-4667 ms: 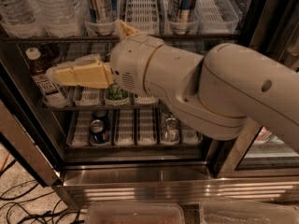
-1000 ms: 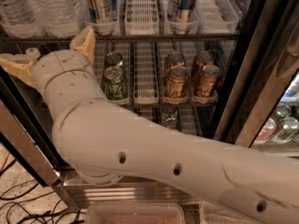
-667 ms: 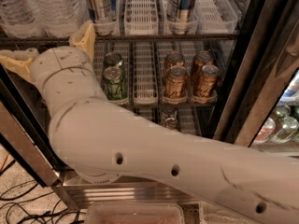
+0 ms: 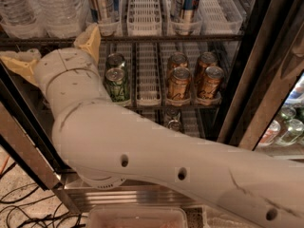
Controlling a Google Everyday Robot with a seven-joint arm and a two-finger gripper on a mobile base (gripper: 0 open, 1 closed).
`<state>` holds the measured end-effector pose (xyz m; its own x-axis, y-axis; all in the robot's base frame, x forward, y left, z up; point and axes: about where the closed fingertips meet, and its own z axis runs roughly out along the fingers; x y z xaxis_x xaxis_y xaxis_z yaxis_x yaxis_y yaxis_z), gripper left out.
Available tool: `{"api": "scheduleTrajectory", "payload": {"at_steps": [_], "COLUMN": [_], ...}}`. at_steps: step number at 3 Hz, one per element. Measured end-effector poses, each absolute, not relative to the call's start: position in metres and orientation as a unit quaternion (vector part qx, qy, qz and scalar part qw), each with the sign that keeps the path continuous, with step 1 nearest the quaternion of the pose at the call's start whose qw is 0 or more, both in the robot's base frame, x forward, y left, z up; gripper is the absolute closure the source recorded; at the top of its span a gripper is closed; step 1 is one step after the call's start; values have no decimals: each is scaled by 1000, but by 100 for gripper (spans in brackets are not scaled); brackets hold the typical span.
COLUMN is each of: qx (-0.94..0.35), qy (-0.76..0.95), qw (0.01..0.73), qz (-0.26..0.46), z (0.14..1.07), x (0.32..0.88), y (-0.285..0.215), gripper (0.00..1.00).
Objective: Pick water bottle from top shelf of fridge
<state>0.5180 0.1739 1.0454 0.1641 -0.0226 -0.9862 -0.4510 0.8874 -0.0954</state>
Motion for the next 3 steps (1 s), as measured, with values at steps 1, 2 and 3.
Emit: {"api": "scheduleTrajectory", "payload": {"at_steps": [1, 2, 3], "qx": [-150, -150, -150], "qy": [652, 652, 652], "qw": [720, 720, 720], "qz": [185, 185, 185], "z": [1045, 1045, 1045], "x": [532, 532, 532], "y": [159, 159, 159], "gripper": [0, 0, 18]}}
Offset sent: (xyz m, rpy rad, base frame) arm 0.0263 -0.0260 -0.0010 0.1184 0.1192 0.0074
